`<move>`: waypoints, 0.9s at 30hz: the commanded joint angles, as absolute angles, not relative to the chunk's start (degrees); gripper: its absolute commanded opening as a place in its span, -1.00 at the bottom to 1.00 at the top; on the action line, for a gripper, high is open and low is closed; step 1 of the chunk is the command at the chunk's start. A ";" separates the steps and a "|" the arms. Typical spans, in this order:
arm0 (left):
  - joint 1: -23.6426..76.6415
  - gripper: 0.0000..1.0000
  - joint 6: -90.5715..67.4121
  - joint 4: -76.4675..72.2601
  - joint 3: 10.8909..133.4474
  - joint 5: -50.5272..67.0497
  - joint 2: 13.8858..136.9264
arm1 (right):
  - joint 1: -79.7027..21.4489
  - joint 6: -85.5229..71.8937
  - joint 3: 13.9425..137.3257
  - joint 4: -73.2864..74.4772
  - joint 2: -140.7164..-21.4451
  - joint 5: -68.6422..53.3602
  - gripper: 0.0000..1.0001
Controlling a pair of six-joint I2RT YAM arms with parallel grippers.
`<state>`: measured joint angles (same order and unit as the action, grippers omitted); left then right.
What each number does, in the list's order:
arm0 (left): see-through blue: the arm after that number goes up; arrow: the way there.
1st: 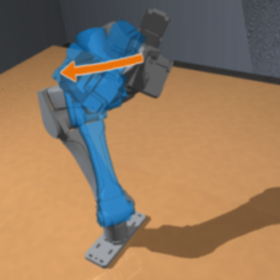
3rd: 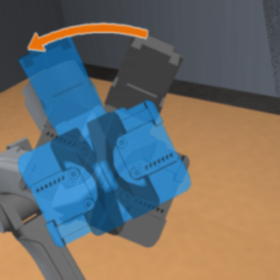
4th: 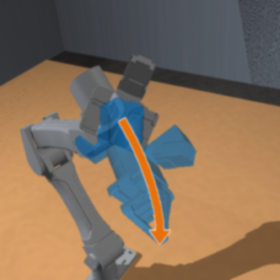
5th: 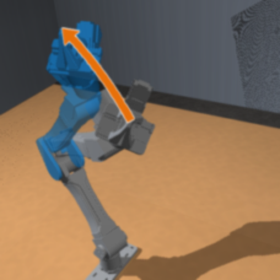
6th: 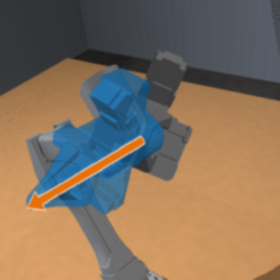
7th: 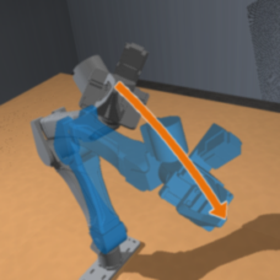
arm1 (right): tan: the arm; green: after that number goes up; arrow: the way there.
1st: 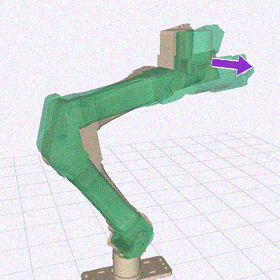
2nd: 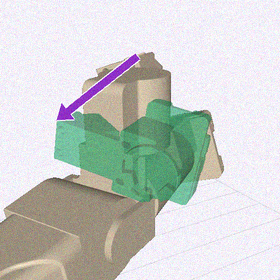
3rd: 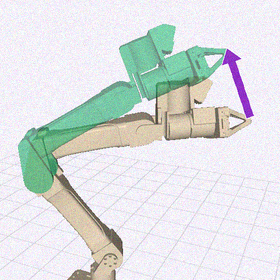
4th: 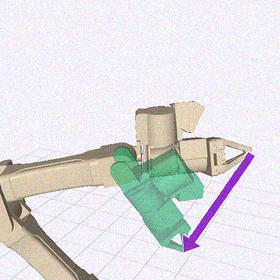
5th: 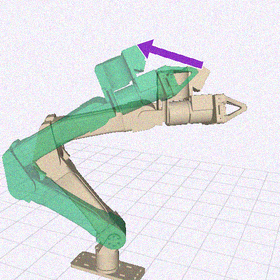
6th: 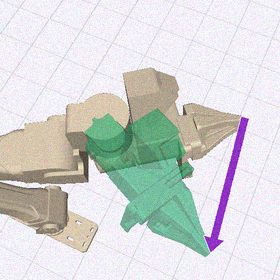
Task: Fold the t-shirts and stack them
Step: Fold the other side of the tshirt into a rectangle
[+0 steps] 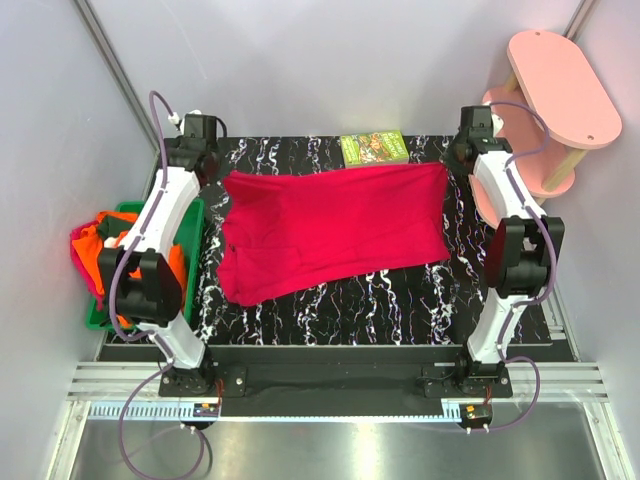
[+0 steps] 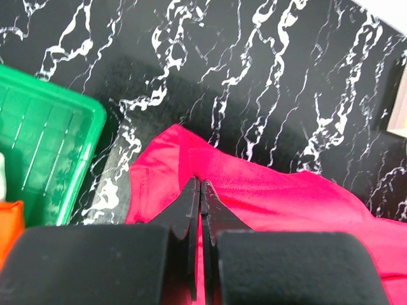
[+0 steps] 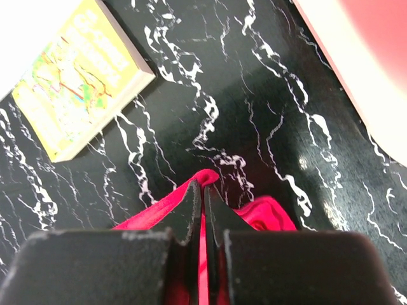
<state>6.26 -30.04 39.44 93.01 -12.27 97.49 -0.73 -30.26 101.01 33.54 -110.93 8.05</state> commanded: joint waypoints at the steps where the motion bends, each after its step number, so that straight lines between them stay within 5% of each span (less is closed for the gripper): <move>1: 5.80 -1.00 -30.85 34.63 89.93 -13.71 91.76 | -0.35 -30.32 97.66 29.71 -105.74 9.84 -1.00; 27: 6.94 -1.00 -33.93 28.39 68.03 -12.48 84.29 | -0.35 -30.94 76.82 22.06 -99.14 13.09 -1.00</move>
